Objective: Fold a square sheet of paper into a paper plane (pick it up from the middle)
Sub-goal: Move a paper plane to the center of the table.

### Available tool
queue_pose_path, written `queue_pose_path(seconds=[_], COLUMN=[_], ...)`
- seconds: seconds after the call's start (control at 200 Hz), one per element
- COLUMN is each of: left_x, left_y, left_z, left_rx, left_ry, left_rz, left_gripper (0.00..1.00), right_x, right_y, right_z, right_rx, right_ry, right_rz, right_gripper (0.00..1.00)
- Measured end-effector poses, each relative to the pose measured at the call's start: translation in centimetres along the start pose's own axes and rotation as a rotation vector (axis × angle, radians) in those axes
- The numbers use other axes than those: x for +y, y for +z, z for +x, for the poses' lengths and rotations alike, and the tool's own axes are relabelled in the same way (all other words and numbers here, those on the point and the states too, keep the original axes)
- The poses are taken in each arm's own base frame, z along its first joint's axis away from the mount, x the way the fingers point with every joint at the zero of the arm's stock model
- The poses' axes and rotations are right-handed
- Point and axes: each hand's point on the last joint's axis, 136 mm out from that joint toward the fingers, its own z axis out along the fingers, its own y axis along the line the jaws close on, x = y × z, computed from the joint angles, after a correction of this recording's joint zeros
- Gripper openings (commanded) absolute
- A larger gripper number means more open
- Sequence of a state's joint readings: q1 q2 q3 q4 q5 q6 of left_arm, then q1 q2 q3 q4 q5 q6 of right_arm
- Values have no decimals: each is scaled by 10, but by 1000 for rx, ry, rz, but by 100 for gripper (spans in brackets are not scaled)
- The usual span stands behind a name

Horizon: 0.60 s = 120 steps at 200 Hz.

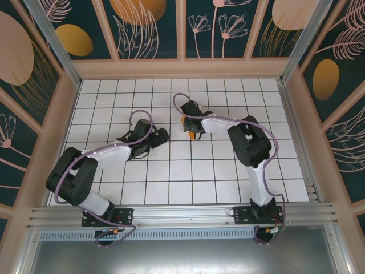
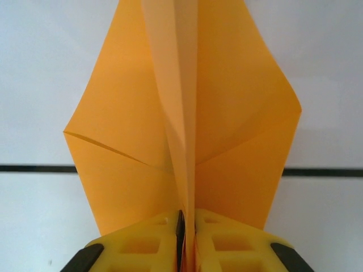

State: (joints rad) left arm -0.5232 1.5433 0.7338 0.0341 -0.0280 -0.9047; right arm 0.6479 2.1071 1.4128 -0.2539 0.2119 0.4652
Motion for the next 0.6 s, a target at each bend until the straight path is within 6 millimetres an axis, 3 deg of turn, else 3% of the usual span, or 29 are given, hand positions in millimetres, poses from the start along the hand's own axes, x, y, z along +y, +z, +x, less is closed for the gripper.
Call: queue_pose_path(seconds=[0.39, 0.6], left_x=[-1, -3], left_y=[-1, -3], left_z=[-4, -9], left_rx=[-9, -20], left_ry=[14, 21], left_rz=[-9, -18], left_gripper=[98, 98], right_x=[0, 8], right_y=[0, -15], right_z=[-5, -25], right_rx=[-1, -36], right_ry=[-7, 1], right_rz=[1, -15], right_gripper=[30, 33])
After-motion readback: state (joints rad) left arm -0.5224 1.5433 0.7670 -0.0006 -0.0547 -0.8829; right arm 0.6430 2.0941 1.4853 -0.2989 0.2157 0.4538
